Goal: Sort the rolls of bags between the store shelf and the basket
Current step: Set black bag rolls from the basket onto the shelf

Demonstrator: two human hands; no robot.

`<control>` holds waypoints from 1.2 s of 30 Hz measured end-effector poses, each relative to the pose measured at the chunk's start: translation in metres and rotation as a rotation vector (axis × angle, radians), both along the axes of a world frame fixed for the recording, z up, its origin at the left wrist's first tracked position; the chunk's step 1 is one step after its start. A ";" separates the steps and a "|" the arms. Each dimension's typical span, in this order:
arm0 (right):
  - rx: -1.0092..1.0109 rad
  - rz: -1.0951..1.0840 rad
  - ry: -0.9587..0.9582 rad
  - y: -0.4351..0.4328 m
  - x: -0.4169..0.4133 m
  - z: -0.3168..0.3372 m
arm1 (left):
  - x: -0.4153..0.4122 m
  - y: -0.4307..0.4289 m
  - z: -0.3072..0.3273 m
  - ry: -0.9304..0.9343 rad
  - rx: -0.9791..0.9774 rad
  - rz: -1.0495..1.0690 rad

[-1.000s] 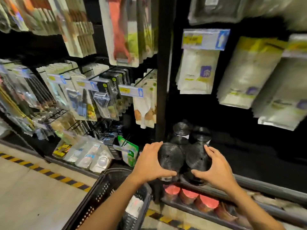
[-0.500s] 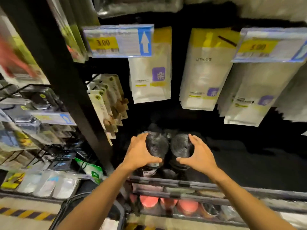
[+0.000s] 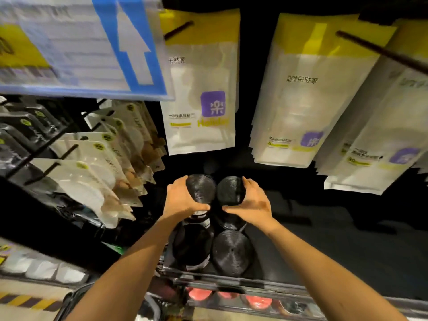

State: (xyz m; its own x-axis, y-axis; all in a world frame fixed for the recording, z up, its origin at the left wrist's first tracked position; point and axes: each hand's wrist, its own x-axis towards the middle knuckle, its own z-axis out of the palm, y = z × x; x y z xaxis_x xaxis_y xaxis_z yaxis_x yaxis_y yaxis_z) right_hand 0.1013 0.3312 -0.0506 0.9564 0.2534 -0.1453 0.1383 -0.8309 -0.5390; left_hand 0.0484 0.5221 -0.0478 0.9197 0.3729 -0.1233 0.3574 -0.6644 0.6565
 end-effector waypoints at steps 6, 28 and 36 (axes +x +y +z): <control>0.039 -0.087 0.002 0.003 -0.006 -0.013 | -0.001 0.005 -0.012 0.030 -0.135 0.057; -0.020 0.052 -0.084 -0.019 -0.117 -0.002 | -0.123 -0.022 -0.006 -0.017 -0.007 -0.129; -0.108 0.186 -0.041 -0.019 -0.217 -0.006 | -0.228 -0.024 -0.008 0.046 0.058 -0.198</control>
State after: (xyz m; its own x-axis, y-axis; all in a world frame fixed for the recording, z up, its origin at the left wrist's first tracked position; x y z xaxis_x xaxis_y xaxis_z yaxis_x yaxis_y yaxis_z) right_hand -0.1158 0.3118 -0.0562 0.9002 0.4111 -0.1433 0.3144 -0.8416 -0.4391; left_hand -0.1793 0.4982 -0.0560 0.9695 0.1932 -0.1507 0.2450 -0.7606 0.6013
